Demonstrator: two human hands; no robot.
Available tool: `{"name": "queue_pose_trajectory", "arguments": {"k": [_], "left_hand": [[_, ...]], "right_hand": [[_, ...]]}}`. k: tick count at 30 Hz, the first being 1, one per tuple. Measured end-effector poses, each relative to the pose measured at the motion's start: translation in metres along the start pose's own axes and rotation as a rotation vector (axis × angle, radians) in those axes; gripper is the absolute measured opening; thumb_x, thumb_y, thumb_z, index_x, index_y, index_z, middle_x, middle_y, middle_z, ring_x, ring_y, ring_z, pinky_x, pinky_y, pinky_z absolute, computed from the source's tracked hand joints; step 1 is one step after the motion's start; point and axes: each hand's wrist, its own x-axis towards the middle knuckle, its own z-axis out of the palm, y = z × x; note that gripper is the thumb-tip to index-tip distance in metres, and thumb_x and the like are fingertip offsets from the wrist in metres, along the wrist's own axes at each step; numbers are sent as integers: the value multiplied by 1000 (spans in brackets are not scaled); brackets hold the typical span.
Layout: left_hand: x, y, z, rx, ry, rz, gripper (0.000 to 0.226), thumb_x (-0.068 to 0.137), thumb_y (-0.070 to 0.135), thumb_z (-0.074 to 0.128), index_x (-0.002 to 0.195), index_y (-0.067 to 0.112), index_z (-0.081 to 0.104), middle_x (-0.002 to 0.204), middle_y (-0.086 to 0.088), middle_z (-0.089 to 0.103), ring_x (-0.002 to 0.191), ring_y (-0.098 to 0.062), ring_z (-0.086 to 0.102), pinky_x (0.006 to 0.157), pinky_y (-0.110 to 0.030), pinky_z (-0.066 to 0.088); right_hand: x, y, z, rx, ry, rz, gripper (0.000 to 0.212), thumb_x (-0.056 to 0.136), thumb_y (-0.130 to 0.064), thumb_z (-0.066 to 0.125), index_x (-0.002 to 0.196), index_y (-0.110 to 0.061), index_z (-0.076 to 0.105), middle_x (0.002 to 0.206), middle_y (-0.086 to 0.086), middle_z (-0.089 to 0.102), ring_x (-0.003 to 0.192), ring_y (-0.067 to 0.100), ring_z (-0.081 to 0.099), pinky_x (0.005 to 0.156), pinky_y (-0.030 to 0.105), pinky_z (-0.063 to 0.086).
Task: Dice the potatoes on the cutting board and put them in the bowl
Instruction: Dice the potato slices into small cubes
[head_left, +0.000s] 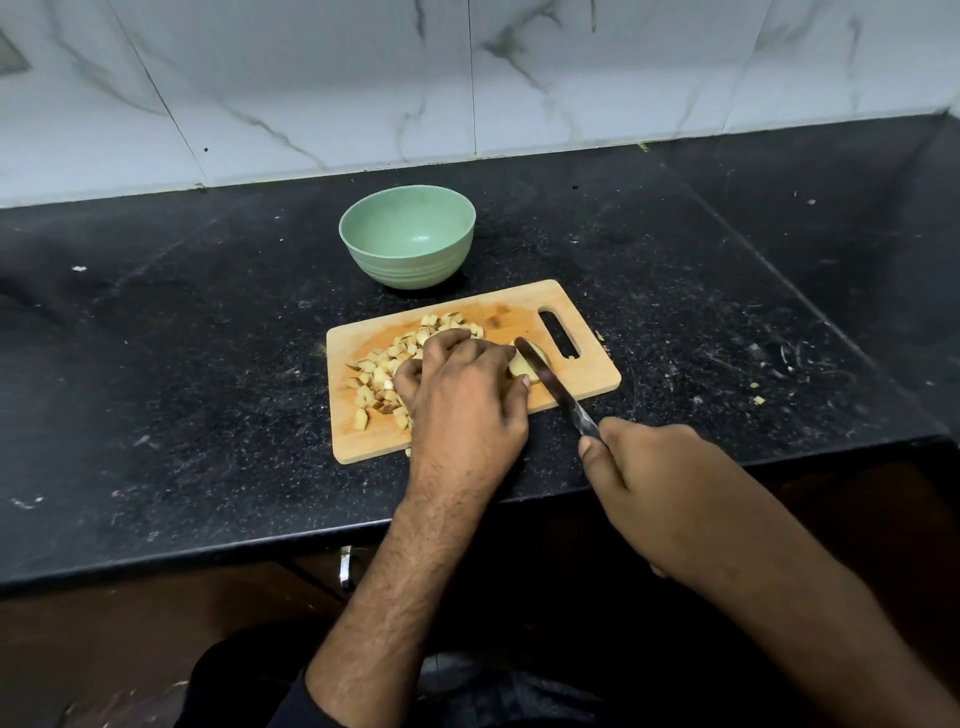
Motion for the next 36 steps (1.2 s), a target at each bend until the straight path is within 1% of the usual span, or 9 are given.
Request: {"name": "queue_pose_trajectory", "arguments": {"k": [3, 6, 11, 16, 18, 24, 29, 33, 36], "left_hand": [[1, 0, 0, 3, -3, 7, 26, 92, 40, 63, 115, 29, 70, 121, 15, 62, 130, -12, 35, 102, -41, 13], [3, 0, -1, -9, -6, 0, 25, 92, 39, 64, 114, 29, 72, 119, 16, 63, 128, -12, 36, 102, -42, 14], [5, 0, 0, -22, 14, -9, 23, 91, 39, 68, 111, 30, 74, 110, 15, 65, 120, -12, 40, 94, -36, 14], [6, -1, 1, -20, 23, 8, 19, 90, 38, 68, 106, 30, 76, 107, 14, 66, 117, -13, 42, 94, -38, 16], [5, -2, 1, -14, 22, 20, 18, 90, 38, 68, 105, 30, 76, 107, 14, 65, 116, -13, 42, 96, -41, 19], [5, -2, 4, 64, 18, 78, 17, 94, 36, 62, 105, 27, 71, 119, 16, 61, 120, -11, 42, 95, -38, 16], [6, 0, 4, 67, 17, 101, 14, 95, 34, 61, 103, 25, 69, 108, 13, 61, 113, -12, 46, 96, -37, 17], [8, -1, 3, 43, -3, 83, 17, 96, 34, 60, 107, 27, 70, 103, 12, 57, 112, -12, 45, 97, -36, 15], [7, -3, 4, 10, 1, 52, 18, 95, 34, 61, 108, 28, 71, 103, 11, 59, 114, -13, 44, 99, -37, 14]], "right_hand": [[7, -4, 2, -7, 21, -2, 38, 104, -48, 28, 73, -26, 34, 70, -4, 54, 65, 16, 56, 64, 34, 46], [14, -10, 3, -48, 34, -12, 35, 104, -48, 28, 77, -26, 36, 72, -5, 51, 72, 20, 56, 66, 35, 44], [20, -18, 6, -124, 23, -28, 33, 106, -42, 28, 102, -22, 54, 72, -7, 43, 75, 21, 48, 67, 33, 39], [23, -24, 15, -176, 43, -11, 23, 106, -28, 34, 117, -20, 52, 72, -5, 38, 78, 23, 52, 66, 34, 37], [22, -24, 15, -176, 49, -12, 24, 106, -28, 33, 118, -20, 52, 74, -4, 38, 80, 24, 55, 65, 34, 37], [21, -21, 10, -183, 32, -8, 31, 108, -35, 26, 117, -21, 52, 70, -7, 34, 76, 21, 46, 66, 34, 38], [25, -19, 12, -171, 11, 2, 29, 107, -34, 28, 121, -21, 51, 79, -3, 45, 83, 24, 56, 67, 34, 40], [36, -19, 14, -165, -14, -16, 24, 106, -29, 34, 118, -21, 53, 73, -4, 39, 76, 25, 47, 65, 34, 37], [42, -17, 15, -156, -22, -42, 23, 106, -27, 35, 116, -20, 54, 73, -3, 40, 75, 25, 50, 65, 34, 38]]}}
